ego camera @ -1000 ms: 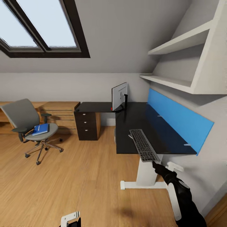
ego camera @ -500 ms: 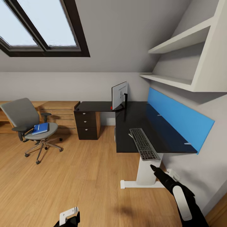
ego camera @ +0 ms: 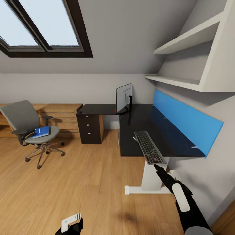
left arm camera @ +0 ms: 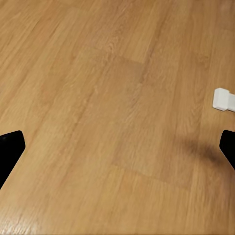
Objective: In the bedroom, organize the workspace by keeping the computer under the desk, ensuring the monitor is on the desk, placing the keyboard on the desk next to the monitor, placing the mouse on the desk next to the keyboard, moving the folder from the swivel chair onto the desk next to the mouse, stacking the notebook on top of the folder with the pen on top of the notebook, and positioning the swivel chair next to the desk.
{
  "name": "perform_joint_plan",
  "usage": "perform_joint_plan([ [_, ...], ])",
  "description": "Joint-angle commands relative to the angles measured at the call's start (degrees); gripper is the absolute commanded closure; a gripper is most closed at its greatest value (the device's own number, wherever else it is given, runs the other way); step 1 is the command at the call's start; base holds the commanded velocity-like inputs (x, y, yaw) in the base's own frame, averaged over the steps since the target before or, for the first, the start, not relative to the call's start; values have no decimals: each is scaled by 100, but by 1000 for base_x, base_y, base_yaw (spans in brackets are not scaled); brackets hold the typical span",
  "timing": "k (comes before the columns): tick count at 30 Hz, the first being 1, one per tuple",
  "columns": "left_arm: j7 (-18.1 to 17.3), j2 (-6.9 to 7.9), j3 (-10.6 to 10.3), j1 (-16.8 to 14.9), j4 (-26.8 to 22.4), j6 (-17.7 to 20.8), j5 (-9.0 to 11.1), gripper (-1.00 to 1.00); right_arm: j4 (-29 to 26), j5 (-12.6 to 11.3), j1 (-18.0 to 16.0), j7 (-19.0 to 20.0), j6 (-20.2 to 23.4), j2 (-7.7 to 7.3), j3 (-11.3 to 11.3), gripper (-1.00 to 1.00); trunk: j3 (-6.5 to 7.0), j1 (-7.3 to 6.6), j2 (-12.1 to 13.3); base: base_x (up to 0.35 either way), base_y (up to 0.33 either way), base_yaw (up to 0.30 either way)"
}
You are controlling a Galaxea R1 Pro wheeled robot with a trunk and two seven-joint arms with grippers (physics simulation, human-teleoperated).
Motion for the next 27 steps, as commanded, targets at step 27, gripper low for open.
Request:
perform_joint_plan([
  [27, -7, 194, -66, 304, -1107, 43, 62, -100, 919, -911, -58, 1485, 32, -672, -139, -100, -330, 396, -728, 0, 0, 0],
])
